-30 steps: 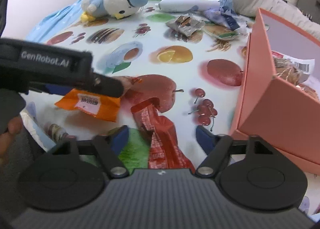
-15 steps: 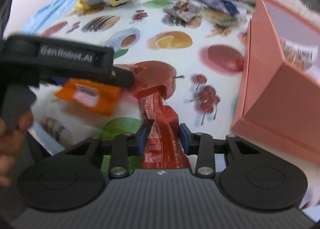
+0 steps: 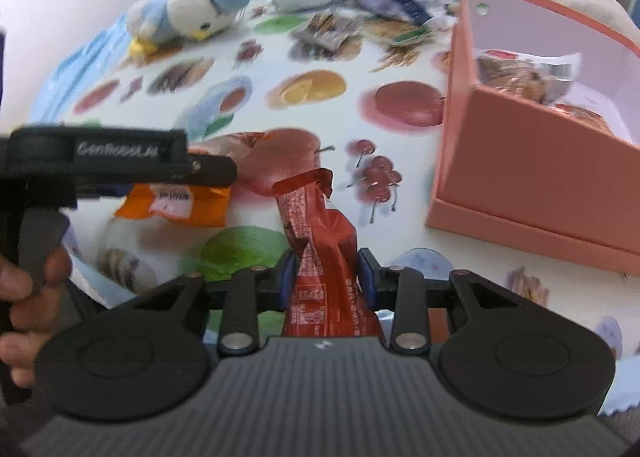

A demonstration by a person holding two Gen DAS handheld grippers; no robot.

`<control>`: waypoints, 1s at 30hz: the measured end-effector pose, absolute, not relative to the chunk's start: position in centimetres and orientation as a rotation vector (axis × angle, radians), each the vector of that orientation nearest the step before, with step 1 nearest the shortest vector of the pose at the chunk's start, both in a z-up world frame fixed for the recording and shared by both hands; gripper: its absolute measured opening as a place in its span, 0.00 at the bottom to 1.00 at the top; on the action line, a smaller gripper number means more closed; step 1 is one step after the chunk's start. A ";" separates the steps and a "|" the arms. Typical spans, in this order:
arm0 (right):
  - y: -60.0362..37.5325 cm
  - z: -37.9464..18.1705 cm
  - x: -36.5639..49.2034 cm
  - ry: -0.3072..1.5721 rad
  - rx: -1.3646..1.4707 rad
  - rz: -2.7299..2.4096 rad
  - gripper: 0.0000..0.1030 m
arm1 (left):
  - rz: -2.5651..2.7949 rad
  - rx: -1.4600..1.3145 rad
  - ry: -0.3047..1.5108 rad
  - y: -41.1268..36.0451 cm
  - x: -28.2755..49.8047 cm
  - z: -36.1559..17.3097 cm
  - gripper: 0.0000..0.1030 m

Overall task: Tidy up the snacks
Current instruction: 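Carry the red strip with the right tool while the left tool carries the orange bag over the box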

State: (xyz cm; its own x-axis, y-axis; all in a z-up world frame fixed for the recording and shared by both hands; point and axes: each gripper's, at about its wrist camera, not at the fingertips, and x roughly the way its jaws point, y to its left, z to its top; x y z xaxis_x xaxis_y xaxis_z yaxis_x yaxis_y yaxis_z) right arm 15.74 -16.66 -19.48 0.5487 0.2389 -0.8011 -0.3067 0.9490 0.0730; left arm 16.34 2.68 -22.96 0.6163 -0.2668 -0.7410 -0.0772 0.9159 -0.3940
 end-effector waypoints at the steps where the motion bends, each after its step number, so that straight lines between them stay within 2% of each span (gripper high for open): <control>1: -16.8 -19.1 15.3 0.930 -0.068 0.318 0.35 | -0.112 -0.411 0.906 2.5 16.0 -22.7 0.75; 14: -19.9 -14.8 11.3 0.846 0.009 0.251 0.35 | -0.159 -0.392 0.858 0.3 11.6 -18.3 0.75; 30: -26.1 -8.4 9.9 0.666 0.118 0.143 0.35 | -0.332 -0.371 0.775 -6.8 11.8 -11.5 0.75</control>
State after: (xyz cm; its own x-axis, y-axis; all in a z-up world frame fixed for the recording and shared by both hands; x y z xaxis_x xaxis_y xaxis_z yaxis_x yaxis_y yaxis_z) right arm 9.92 -26.09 -8.44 0.7769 0.1698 -0.6062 -0.0941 0.9834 0.1549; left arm 11.77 -6.82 -11.49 0.6692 -0.4205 -0.6127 0.1528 0.8848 -0.4403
